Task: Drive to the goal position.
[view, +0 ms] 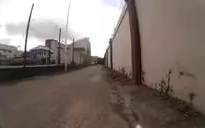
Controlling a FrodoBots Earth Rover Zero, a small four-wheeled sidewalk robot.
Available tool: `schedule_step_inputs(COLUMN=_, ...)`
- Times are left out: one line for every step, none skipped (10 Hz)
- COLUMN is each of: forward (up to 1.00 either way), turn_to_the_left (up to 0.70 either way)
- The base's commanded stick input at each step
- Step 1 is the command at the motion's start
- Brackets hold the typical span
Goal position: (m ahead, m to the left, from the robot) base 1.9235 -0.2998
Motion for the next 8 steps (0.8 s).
schedule_step_inputs(forward=0.30, turn_to_the_left=0.28)
schedule_step_inputs(forward=0.30, turn_to_the_left=0.00)
schedule_step_inputs(forward=0.30, turn_to_the_left=0.00)
schedule_step_inputs(forward=0.30, turn_to_the_left=0.00)
schedule_step_inputs(forward=0.30, turn_to_the_left=0.00)
schedule_step_inputs(forward=0.30, turn_to_the_left=0.00)
schedule_step_inputs(forward=0.30, turn_to_the_left=0.00)
schedule_step_inputs(forward=0.30, turn_to_the_left=0.00)
